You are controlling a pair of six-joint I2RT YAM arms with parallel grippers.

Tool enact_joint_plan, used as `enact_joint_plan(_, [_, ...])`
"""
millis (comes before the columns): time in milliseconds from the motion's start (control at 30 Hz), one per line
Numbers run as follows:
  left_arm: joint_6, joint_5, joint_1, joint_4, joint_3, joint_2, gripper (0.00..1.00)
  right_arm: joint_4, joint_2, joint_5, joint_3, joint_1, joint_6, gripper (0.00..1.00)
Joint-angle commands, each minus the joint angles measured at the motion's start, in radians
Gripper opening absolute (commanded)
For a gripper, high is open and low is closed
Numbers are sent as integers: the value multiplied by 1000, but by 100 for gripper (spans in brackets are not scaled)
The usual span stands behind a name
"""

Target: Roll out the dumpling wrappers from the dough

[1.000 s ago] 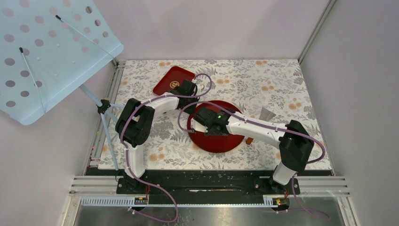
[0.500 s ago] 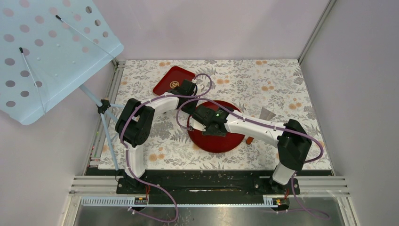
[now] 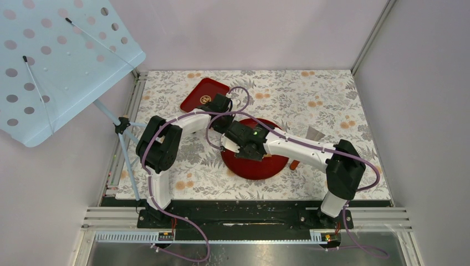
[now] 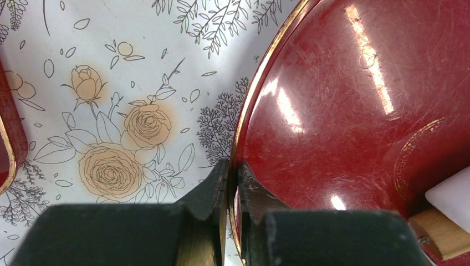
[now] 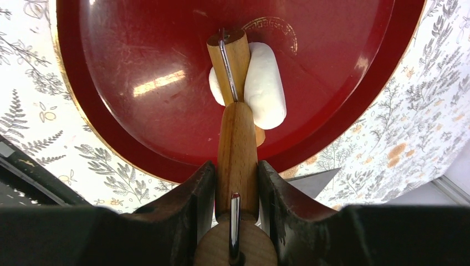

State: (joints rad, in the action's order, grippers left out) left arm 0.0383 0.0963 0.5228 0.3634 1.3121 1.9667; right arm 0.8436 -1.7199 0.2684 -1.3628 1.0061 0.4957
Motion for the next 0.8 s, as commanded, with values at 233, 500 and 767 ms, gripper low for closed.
enact_joint_plan(233, [-21, -51, 13, 25, -5, 31, 0, -68, -33, -309, -52, -17, -86, 0])
enact_joint_plan(500, [-21, -50, 15, 26, -5, 32, 0, -115, 61, -393, -60, -85, -92, 0])
enact_joint_plan(767, [-21, -51, 15, 26, -5, 31, 0, -116, 50, -524, -71, -119, -138, 0])
